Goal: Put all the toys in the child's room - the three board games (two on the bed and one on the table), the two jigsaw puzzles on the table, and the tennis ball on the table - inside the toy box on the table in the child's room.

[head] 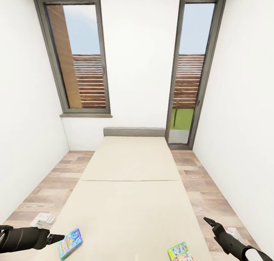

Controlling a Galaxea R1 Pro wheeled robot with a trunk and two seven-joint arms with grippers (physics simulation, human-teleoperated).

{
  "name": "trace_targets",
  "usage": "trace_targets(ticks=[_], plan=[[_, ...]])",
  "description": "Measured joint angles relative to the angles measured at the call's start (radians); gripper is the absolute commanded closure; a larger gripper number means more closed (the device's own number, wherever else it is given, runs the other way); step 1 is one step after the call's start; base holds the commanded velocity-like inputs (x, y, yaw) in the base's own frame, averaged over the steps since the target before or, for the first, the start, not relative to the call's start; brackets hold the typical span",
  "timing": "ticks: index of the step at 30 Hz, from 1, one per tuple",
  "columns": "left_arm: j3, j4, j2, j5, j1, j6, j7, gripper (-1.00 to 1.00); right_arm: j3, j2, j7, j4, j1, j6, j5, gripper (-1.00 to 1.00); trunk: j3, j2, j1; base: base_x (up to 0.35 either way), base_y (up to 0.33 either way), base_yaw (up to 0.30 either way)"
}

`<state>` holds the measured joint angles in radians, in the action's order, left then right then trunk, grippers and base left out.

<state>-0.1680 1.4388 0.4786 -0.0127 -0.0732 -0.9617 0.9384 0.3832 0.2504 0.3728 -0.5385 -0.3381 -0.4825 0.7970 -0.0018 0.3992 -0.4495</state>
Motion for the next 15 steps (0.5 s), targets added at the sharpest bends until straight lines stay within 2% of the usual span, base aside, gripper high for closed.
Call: trace_targets(ticks=[15], plan=[[0.001,0.0,-0.004,0.0,0.0,0.001,-0.001,-1.0,-0.001,-0.001,0.0,0.0,0.001,0.003,0.0,-1.0,0.0,0.0,0.0,0.088,0.022,0.0]])
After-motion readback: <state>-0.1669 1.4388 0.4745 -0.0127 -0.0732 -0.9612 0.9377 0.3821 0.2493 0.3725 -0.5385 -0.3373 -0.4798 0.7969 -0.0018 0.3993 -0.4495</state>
